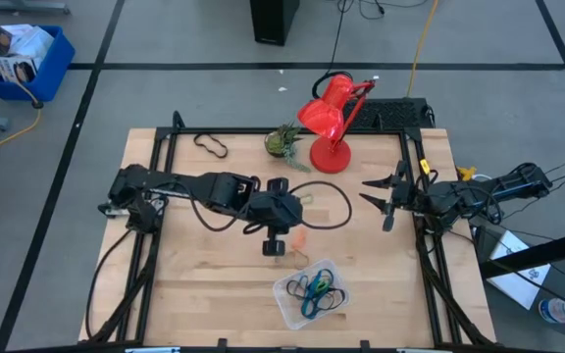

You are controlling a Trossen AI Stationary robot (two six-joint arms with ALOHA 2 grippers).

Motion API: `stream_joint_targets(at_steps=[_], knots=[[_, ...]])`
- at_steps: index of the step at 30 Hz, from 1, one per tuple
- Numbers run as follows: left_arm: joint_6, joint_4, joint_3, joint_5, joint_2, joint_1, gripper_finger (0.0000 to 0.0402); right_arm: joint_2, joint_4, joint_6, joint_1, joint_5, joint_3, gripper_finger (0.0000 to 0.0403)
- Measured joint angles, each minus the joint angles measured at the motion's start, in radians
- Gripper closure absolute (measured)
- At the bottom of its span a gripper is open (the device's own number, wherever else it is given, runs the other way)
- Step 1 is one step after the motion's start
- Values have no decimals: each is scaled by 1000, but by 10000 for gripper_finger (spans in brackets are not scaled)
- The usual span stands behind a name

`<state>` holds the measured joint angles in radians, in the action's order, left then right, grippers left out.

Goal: Pick and place rubber bands into bin
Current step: Put the brown rubber band into the transparent container

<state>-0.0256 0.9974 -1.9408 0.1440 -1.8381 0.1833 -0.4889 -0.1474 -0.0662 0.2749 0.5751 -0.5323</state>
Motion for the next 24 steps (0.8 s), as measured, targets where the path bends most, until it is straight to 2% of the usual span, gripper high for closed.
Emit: stream_joint_targets(at_steps=[10, 19, 24], knots=[[-13, 2, 0, 13, 0, -14, 338, 0, 0, -1, 0, 0, 0, 259], [-2, 80, 0, 14, 0, -19, 261, 0, 0, -1, 0, 0, 0, 259], [-45, 121, 39, 14, 1, -19, 240, 0, 0, 1, 0, 0, 0, 259]])
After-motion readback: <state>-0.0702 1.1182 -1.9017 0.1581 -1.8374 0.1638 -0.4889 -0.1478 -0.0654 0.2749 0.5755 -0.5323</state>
